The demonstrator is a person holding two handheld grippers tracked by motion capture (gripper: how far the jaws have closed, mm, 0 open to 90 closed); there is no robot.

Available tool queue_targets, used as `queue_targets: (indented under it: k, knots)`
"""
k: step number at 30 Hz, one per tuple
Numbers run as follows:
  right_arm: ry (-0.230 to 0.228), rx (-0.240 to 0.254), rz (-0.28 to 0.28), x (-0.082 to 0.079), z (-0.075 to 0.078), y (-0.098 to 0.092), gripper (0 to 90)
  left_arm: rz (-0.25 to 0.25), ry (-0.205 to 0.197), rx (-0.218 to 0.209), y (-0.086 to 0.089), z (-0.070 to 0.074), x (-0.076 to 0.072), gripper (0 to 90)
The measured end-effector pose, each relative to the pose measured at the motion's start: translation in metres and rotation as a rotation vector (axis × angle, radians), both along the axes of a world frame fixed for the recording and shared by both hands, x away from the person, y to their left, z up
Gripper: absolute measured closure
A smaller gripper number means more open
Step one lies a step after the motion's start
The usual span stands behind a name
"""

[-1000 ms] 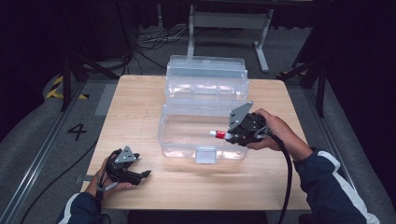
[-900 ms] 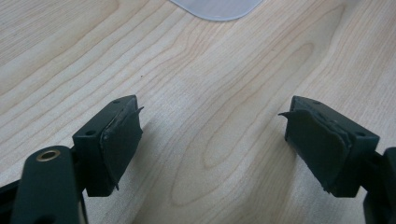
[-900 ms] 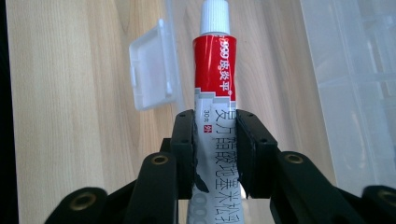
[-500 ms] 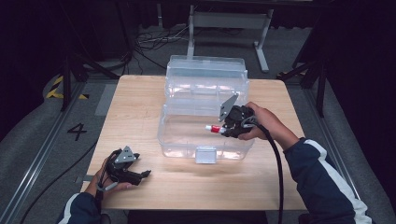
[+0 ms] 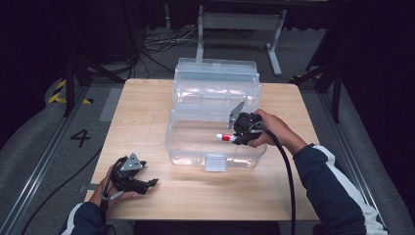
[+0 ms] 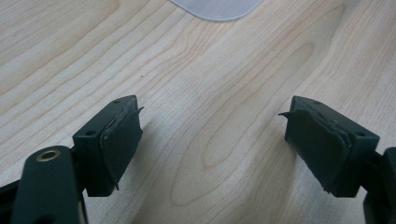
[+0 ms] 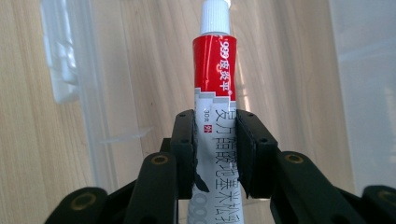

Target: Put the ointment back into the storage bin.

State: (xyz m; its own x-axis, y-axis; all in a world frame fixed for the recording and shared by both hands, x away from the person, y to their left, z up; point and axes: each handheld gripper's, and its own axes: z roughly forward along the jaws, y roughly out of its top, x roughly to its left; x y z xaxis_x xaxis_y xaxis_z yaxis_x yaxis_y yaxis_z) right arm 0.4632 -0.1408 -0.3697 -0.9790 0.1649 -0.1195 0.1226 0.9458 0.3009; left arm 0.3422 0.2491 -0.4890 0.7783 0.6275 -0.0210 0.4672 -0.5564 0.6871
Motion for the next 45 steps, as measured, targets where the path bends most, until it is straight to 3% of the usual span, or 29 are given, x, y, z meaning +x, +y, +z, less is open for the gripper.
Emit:
queue_targets:
  k: [7,20,34,45]
  knots:
    - [0.019,-0.032,-0.003,0.004,-0.012,-0.007,70.3,0.0,-0.001,0.0,0.0,0.0,0.0,18.6]
    - [0.037,-0.081,0.013,0.004,-0.026,-0.002,70.2,-0.001,-0.001,0.0,0.0,0.0,0.0,18.7]
    - [0.092,-0.089,0.023,0.004,-0.034,-0.003,70.1,-0.001,-0.001,0.0,0.0,0.0,0.0,18.6]
    - [0.107,-0.1,0.031,0.003,-0.038,-0.001,70.0,0.0,0.0,0.0,0.0,0.0,0.0,18.6]
